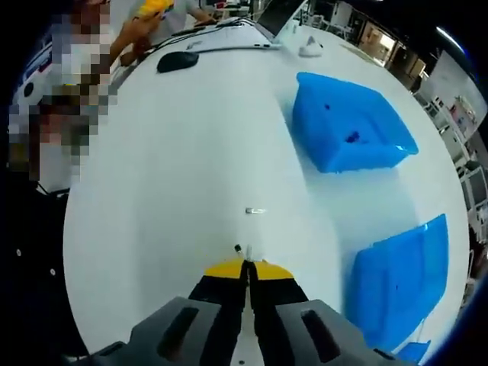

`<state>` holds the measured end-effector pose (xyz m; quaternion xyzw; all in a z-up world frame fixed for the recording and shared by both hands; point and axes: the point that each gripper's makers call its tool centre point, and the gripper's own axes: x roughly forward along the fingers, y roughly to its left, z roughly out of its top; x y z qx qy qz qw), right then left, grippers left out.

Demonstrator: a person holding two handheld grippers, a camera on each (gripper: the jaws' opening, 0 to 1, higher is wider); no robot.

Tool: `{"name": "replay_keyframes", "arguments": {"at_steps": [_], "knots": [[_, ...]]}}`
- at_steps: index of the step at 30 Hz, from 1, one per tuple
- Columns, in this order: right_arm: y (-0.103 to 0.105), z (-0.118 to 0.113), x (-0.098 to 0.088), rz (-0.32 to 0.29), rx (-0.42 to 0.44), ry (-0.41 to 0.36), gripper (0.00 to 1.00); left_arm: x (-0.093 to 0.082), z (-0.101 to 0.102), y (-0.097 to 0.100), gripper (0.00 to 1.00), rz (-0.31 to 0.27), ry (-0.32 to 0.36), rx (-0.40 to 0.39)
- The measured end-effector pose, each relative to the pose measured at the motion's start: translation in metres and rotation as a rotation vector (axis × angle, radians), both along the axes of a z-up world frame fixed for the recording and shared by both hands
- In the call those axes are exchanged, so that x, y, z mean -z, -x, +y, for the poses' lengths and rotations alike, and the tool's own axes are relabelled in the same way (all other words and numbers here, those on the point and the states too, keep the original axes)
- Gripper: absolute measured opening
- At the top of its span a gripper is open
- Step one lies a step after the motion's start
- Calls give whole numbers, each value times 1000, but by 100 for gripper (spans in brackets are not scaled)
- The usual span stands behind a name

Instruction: Pick up the resistors one by one and place each resistor into its matching bin, sorting the parts by color and model until every resistor is separated into the correct bin for its type

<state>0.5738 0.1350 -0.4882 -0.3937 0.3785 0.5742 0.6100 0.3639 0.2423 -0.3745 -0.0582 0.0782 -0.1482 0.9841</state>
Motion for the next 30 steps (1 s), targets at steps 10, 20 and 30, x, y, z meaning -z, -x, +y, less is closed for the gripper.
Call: {"name": "replay_keyframes", "arguments": {"at_steps": [10,20,30], "knots": [[10,-12,-60,44,129,-271,5,-7,-5,-3,67,-10,-11,14],[29,-98,-153,-121,415,-749,5,-19,-19,-18,67,-33,-29,55],[89,-187,-189,-435,604,-1056,5,-31,-36,-32,67,-48,-39,98]]}}
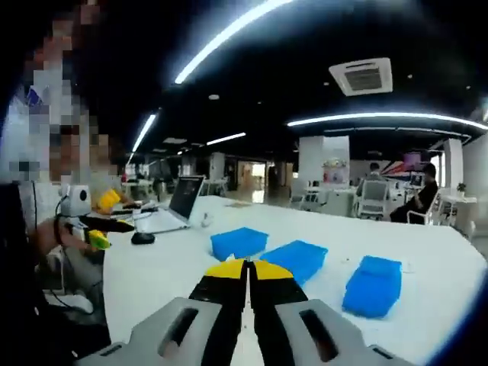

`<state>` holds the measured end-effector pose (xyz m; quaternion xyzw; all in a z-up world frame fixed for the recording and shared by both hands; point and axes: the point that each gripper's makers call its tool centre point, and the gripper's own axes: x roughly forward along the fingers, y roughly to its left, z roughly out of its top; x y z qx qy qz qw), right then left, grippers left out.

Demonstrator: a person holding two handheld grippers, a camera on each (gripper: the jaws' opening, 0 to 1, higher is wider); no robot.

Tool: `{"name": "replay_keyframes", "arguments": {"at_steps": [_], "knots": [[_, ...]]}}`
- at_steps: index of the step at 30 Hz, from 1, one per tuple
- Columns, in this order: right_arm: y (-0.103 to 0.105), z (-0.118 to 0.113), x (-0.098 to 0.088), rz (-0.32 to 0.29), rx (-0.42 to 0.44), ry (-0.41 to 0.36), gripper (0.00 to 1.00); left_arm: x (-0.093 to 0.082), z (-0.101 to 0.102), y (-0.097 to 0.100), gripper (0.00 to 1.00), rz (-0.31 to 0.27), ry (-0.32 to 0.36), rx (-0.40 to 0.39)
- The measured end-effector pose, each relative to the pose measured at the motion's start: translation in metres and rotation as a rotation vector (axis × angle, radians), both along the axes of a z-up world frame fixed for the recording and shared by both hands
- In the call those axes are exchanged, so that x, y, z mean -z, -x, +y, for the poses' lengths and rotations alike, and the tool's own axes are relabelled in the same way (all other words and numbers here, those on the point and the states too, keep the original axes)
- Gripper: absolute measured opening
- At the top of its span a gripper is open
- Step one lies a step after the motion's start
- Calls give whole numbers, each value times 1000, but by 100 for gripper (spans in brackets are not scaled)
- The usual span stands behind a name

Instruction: Pick up the resistors one by one and place each resistor into its matching bin, sorting the parts by color and model until every resistor is separated into the correct bin for its type

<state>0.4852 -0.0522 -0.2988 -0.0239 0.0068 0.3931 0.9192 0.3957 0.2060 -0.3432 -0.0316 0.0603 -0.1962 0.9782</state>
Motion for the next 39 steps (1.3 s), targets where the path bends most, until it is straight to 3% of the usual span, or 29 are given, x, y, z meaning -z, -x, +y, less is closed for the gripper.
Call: {"name": "replay_keyframes", "arguments": {"at_steps": [2,6,9,12,17,23,28,34,39], "knots": [[14,-9,2,-25,49,-46,5,-1,-3,0,67,1,-5,8],[28,-15,9,-65,107,0,5,0,-5,1,67,7,-7,15],[25,-11,2,-80,101,-15,5,1,-5,2,67,12,-8,18],[8,-3,-2,-86,92,-9,5,1,-6,2,67,10,-9,21],[-39,31,-10,-82,20,1,5,0,-4,7,67,5,-5,13],[-108,67,-11,-95,9,38,5,0,-1,13,67,1,1,-1],[-171,90,3,-37,39,59,5,1,5,17,67,-1,9,-21],[-214,105,16,10,79,89,5,2,12,22,67,-1,13,-42],[-232,114,26,34,98,116,5,2,16,25,67,-2,14,-52]]}}
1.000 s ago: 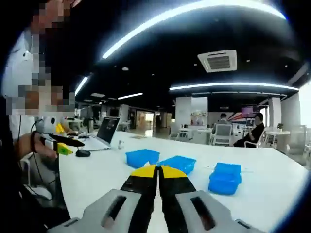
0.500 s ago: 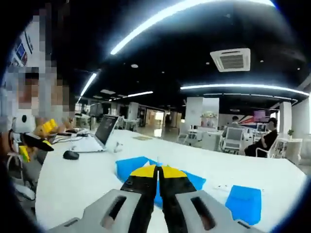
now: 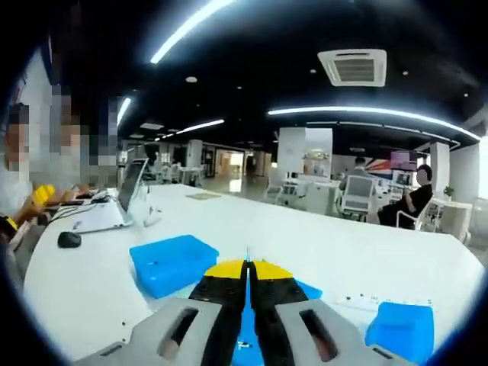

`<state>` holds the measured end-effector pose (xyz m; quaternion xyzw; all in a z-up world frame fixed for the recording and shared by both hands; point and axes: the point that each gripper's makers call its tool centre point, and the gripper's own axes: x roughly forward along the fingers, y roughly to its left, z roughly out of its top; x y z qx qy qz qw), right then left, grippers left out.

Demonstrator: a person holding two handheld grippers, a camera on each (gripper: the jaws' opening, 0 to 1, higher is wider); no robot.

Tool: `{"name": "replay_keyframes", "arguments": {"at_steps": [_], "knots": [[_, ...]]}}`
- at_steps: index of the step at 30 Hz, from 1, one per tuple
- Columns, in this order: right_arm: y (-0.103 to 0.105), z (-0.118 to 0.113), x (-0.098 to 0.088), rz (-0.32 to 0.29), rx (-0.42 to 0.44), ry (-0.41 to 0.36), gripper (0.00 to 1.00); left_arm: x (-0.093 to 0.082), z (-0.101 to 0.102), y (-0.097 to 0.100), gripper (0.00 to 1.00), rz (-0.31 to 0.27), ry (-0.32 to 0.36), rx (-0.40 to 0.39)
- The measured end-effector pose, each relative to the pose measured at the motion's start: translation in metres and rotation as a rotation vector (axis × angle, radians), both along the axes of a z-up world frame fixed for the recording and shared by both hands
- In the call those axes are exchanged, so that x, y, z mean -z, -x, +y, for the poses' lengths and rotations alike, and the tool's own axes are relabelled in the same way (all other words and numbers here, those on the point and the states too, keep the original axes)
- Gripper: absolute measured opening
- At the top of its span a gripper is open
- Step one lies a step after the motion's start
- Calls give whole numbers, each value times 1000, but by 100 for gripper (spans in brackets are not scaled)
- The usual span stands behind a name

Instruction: Pick up the resistors one by one and place each resistor into its matching bin, sorting the parts by color and model until every resistor is separated into the correct bin for its type

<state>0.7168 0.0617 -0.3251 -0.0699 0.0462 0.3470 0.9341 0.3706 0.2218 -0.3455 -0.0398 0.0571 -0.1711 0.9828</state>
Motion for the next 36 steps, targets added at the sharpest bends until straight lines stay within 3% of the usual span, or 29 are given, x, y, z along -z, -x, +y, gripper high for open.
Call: {"name": "replay_keyframes", "arguments": {"at_steps": [5,10,20,25,36], "knots": [[-4,2,6,2,7,19,5,0,1,1,67,-1,-1,-6],[-2,-4,3,-20,17,25,28,1,2,2,67,1,-1,-9],[25,-22,-9,-22,-16,-4,35,-2,-5,0,67,-5,-6,6],[58,-35,-19,-40,-46,-35,35,-3,-8,-2,67,-6,-10,13],[171,-63,-53,-149,-111,-144,35,-3,-18,-14,67,-5,-15,47]]}}
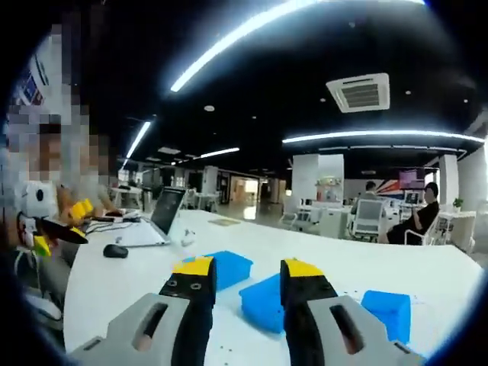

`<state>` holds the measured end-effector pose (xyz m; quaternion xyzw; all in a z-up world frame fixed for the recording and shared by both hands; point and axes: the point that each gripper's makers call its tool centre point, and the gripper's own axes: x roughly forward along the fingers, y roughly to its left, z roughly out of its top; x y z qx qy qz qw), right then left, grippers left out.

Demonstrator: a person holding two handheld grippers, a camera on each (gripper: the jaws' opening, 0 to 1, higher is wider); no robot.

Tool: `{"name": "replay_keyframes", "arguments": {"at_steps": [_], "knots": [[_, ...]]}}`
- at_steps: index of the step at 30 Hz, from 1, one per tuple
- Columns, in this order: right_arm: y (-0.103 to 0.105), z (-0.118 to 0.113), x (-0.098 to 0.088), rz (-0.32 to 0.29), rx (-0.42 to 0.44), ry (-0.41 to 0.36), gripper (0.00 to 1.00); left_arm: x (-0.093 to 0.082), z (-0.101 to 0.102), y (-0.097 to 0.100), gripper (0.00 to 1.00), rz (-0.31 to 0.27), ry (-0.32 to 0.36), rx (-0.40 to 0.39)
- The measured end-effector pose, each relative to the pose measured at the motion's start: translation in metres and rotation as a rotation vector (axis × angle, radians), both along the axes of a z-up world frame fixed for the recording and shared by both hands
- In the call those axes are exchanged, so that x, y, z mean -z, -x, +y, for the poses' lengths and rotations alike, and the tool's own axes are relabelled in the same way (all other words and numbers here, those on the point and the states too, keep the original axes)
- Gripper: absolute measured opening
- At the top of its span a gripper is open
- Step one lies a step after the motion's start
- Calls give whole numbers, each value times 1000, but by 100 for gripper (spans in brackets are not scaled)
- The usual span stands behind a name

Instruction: Pick up the resistors one by one and place each resistor into its matching bin, sorting the parts by color and model until every resistor is separated into the correct bin for its type

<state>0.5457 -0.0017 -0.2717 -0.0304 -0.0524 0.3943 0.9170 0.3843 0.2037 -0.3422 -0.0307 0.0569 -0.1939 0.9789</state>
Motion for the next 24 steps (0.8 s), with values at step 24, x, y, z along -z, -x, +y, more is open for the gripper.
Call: {"name": "replay_keyframes", "arguments": {"at_steps": [24], "knots": [[83,-35,19,14,-2,62,33,2,-6,-1,67,10,-8,27]]}}
